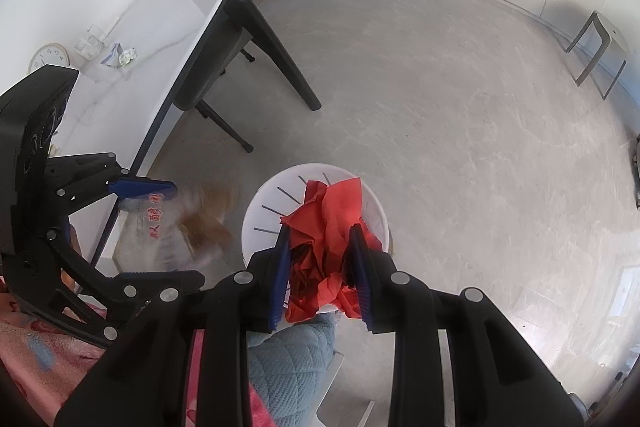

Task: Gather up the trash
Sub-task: 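Carry the plastic bag over the bin and open the left tool to drop it, then open the right tool over the bin to drop the red paper, then move both tools back over the table toward the tissue box and tissue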

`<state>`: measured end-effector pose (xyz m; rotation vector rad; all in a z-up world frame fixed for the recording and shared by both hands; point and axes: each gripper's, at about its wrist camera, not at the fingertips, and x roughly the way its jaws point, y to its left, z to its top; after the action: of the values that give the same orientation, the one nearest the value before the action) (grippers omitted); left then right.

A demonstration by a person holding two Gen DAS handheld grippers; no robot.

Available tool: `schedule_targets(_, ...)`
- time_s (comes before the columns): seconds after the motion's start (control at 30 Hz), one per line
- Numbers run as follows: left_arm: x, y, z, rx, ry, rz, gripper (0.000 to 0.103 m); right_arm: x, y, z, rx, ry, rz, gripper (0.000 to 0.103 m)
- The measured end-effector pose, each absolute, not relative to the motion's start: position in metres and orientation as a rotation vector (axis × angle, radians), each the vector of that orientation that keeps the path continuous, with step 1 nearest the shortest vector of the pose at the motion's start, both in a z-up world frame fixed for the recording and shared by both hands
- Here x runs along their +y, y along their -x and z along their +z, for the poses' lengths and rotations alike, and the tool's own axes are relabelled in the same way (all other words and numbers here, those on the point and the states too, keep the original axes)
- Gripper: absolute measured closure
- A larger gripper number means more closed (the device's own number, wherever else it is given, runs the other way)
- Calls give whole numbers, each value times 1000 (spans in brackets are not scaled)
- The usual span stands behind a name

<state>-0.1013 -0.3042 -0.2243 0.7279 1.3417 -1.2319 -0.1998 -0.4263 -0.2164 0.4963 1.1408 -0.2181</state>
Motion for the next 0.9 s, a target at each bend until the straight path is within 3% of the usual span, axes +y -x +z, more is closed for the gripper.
schedule_targets(0.27, -300, 99, -218, 1334, -704, -1209, 13, -420, 204, -217, 1133, -498, -216, 72)
schedule_targets(0.67, -295, 94, -205, 1312, -676, -1172, 13, -409, 194, -224, 1151, -490, -192, 71)
schedule_targets(0.7, -292, 92, -203, 1311, -671, -1167, 12, -407, 192, -226, 1157, -488, -187, 68)
schedule_targets(0.77, -287, 89, -201, 1310, -665, -1156, 12, -402, 187, -230, 1175, -480, -181, 52)
schedule_targets(0.8, -286, 87, -200, 1310, -662, -1151, 12, -400, 186, -230, 1182, -466, -199, 30)
schedule_targets(0.83, -282, 85, -199, 1311, -656, -1145, 12, -397, 184, -229, 1183, -439, -236, 14)
schedule_targets(0.9, -278, 82, -198, 1310, -646, -1134, 12, -395, 182, -227, 1177, -421, -263, 6)
